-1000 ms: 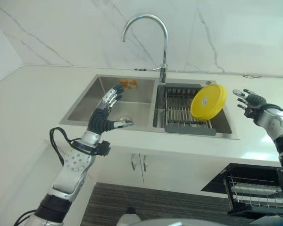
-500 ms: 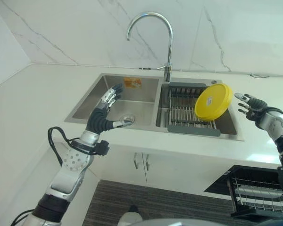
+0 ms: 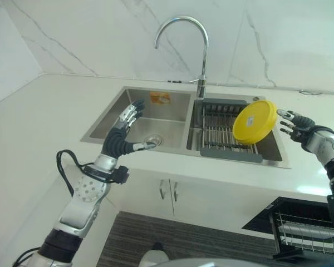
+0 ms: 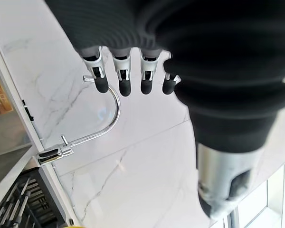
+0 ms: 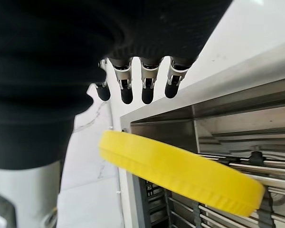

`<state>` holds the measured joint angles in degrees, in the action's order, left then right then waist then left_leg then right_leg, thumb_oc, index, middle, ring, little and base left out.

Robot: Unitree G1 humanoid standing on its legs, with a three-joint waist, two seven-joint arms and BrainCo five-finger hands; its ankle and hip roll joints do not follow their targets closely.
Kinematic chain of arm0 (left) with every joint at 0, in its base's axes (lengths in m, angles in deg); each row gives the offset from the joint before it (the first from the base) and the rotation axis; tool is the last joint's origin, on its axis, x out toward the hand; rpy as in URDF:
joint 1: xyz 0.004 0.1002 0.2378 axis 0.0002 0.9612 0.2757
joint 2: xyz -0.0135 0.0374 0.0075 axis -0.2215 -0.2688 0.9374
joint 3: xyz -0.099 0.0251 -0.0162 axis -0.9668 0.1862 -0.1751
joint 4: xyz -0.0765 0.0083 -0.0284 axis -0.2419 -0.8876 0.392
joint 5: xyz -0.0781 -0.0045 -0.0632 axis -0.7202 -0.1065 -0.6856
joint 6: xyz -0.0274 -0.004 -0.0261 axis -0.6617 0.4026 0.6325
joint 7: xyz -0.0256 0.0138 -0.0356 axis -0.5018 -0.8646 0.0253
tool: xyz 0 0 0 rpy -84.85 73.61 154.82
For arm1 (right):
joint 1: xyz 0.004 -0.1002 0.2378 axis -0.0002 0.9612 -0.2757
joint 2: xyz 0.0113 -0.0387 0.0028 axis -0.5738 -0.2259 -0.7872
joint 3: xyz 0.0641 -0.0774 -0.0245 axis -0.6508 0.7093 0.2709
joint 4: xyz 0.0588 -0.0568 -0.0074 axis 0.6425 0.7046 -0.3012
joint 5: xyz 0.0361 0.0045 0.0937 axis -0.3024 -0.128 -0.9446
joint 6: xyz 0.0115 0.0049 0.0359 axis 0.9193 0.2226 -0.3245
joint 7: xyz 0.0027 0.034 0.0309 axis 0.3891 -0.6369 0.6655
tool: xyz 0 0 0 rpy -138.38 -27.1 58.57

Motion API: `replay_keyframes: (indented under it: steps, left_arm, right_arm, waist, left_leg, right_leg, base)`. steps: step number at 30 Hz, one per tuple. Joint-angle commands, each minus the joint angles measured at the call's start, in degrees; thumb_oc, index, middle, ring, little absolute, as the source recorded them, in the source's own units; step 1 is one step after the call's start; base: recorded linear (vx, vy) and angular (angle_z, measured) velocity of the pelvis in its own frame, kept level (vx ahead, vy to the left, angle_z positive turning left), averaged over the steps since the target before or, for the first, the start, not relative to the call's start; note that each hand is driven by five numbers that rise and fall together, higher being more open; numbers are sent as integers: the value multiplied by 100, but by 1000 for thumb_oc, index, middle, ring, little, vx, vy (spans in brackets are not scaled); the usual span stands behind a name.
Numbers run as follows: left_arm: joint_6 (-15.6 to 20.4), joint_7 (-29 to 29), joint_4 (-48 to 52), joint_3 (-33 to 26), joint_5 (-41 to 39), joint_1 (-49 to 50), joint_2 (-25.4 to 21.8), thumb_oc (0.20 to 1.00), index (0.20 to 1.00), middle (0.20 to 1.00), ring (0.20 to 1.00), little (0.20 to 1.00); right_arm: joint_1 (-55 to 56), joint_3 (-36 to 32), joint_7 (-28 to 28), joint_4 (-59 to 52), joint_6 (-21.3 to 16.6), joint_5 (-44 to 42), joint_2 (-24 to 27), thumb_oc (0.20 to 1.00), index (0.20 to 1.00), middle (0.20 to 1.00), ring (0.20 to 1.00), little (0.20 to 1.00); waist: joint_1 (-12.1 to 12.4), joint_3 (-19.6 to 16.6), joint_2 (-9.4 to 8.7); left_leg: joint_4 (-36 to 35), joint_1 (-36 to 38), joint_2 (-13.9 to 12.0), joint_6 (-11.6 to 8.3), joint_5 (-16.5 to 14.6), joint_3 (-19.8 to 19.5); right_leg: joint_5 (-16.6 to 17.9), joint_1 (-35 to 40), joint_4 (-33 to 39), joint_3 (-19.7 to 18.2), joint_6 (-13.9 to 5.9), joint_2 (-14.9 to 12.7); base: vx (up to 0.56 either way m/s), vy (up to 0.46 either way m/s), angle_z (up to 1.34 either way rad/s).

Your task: Place the dishes in the dishwasher.

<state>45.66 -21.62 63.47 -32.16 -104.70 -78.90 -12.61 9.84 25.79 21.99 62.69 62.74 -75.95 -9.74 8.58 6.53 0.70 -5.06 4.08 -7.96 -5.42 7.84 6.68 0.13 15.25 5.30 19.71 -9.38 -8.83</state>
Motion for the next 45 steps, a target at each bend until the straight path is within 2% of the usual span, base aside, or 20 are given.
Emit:
replay_keyframes:
  steps: [1, 21, 45]
  left_arm:
    - [197, 154, 175, 79, -189, -233, -240, 1000, 1000, 1000, 1000, 1000]
    - [103, 237, 129, 84, -142, -246, -261, 1000, 1000, 1000, 1000, 1000]
    - [-60, 217, 189, 14, -130, -286, -349, 1000, 1000, 1000, 1000, 1000]
  right_arm:
    - [-1054, 481, -118, 192, -160, 81, 250, 1000, 1000, 1000, 1000, 1000]
    - [-1188, 447, -229, 663, -6, -20, 166, 1000, 1000, 1000, 1000, 1000]
    - [-1126, 393, -209, 767, -77, -166, 34, 1000, 1000, 1000, 1000, 1000]
  waist:
    - [171, -33, -74]
    - [273, -37, -60]
    - [297, 17, 9]
  left_leg:
    - [6, 402, -207, -225, -669, 98]
    - [6, 373, -202, -237, -645, 33]
    - [6, 385, -174, -236, -650, -1]
  right_leg:
    - [-177, -277, -30, 356, 389, 25]
    - [-208, -236, -30, 439, 403, 27]
    - [-186, -215, -30, 452, 364, -9]
  base:
    - [0, 0, 0]
    - [-2, 3, 3]
    - [1, -1, 0]
